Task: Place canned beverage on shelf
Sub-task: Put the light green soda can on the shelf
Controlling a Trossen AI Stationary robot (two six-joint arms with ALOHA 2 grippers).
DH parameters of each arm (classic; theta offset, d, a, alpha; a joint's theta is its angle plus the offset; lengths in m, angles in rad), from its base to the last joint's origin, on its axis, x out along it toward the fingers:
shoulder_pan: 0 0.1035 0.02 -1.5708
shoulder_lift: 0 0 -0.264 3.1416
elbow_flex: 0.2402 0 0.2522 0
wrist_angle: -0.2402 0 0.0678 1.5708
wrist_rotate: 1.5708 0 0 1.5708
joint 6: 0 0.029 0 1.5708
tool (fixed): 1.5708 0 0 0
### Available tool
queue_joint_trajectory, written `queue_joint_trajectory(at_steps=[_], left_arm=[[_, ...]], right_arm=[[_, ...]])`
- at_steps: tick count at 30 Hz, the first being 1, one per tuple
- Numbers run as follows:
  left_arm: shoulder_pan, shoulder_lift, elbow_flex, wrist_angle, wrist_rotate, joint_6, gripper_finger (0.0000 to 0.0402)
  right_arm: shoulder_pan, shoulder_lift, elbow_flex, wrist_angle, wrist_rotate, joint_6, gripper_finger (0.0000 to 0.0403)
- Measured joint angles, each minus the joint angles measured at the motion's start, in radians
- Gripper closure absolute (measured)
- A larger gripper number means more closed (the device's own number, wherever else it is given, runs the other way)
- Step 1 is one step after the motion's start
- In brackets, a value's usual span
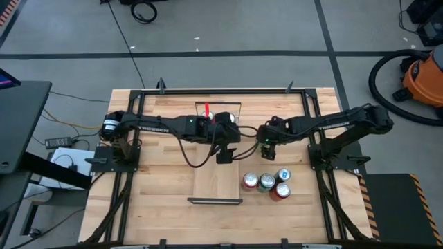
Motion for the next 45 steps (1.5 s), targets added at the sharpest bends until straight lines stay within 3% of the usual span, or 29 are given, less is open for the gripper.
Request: queue_joint_trajectory(at_steps=[8, 19, 28, 37, 45], left_arm=[[-0.003, 0.000, 0.000, -0.002, -0.001, -0.012, 0.0047], [-0.015, 0.000, 0.000, -0.011, -0.001, -0.008, 0.0047], [-0.013, 0.000, 0.000, -0.024, 0.012, -0.075, 0.0047], [-0.026, -0.007, 0.000, -0.039, 0.017, -0.077, 0.0047], [-0.056, -0.086, 0.000, -0.027, -0.032, -0.050, 0.0047]], right_arm=[[-0.020, -0.016, -0.006, 0.029, -0.048, -0.056, 0.0022], [-0.057, -0.012, -0.144, 0.210, -0.095, -0.101, 0.0024], [-0.067, -0.013, -0.143, 0.211, -0.119, -0.123, 0.0085], [-0.057, -0.044, -0.094, 0.198, -0.081, -0.158, 0.0077], [-0.047, -0.090, -0.031, 0.191, -0.114, -0.158, 0.0077]])
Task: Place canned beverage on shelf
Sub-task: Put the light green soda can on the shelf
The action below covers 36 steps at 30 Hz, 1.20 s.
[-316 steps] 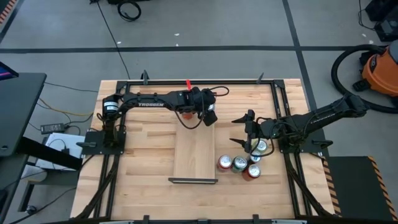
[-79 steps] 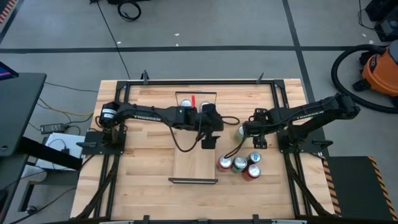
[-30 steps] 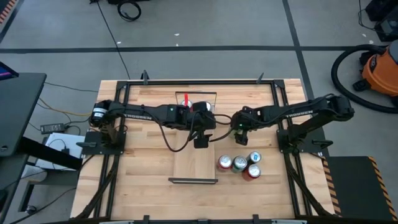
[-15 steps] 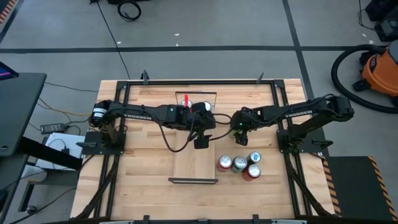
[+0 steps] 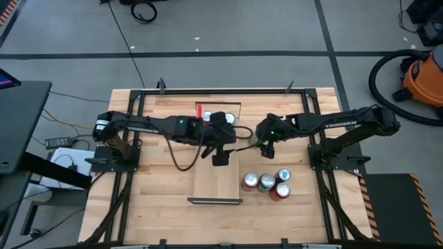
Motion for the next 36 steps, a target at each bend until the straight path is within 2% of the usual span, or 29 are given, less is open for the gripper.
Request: queue_joint_trajectory(at_steps=[3, 11, 23, 28, 36], left_arm=[[-0.029, -0.020, -0.029, 0.035, -0.025, 0.023, 0.0047], [-0.060, -0.050, -0.204, 0.138, -0.098, 0.032, 0.0047], [-0.066, -0.298, -0.542, 0.461, -0.118, -0.007, 0.0047], [-0.066, -0.375, -0.653, 0.530, -0.127, -0.038, 0.0047], [-0.072, -0.396, -0.719, 0.552, -0.121, -0.105, 0.0047]], right_arm=[[0.023, 0.000, 0.021, 0.017, -0.002, 0.008, 0.0077], [0.093, 0.026, 0.091, 0.046, -0.006, 0.044, 0.0076], [0.134, 0.247, 0.314, -0.015, -0.009, 0.009, 0.0076], [0.119, 0.334, 0.406, -0.071, -0.004, 0.006, 0.0076], [0.107, 0.426, 0.445, -0.095, -0.020, 0.008, 0.0076]])
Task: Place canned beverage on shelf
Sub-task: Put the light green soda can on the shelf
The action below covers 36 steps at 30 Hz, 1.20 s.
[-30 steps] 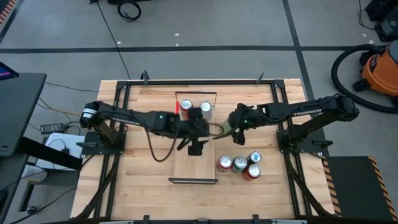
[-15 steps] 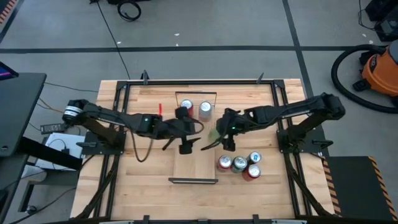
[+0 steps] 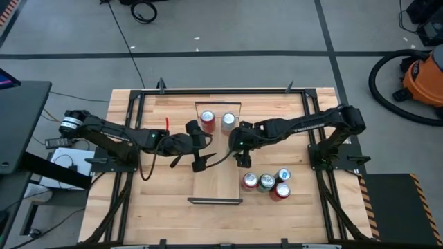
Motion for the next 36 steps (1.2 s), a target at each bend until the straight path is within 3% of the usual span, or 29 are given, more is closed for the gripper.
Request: queue_joint_trajectory(at_steps=[14, 36], left_arm=[[0.000, 0.001, -0.001, 0.013, 0.006, -0.044, 0.0047], [0.000, 0.005, -0.001, 0.012, 0.058, -0.070, 0.0047]], right_arm=[[-0.033, 0.006, 0.003, 0.044, -0.062, -0.058, 0.0052], [-0.038, 0.053, 0.002, 0.109, -0.053, -0.120, 0.0038]])
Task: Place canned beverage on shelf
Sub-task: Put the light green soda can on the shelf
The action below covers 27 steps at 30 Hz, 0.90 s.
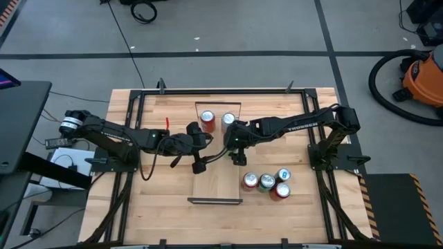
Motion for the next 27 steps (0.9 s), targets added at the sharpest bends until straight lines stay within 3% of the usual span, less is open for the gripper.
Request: queue_joint_trajectory(at_steps=[8, 18, 23, 27], left_arm=[[0.003, 0.003, 0.000, 0.023, 0.000, 0.002, 0.0047], [0.003, 0.003, 0.000, 0.039, 0.000, 0.028, 0.0047], [0.003, 0.003, 0.000, 0.048, 0.001, 0.024, 0.0047], [0.010, 0.032, 0.002, 0.114, 0.037, 0.020, 0.0047]], right_arm=[[0.008, 0.000, 0.055, -0.041, 0.027, -0.010, 0.0010], [0.046, -0.059, 0.130, -0.075, 0.116, -0.044, 0.0004], [0.083, -0.169, 0.088, -0.070, 0.160, -0.033, 0.0004], [0.115, -0.267, -0.021, -0.020, 0.212, -0.001, 0.0005]])
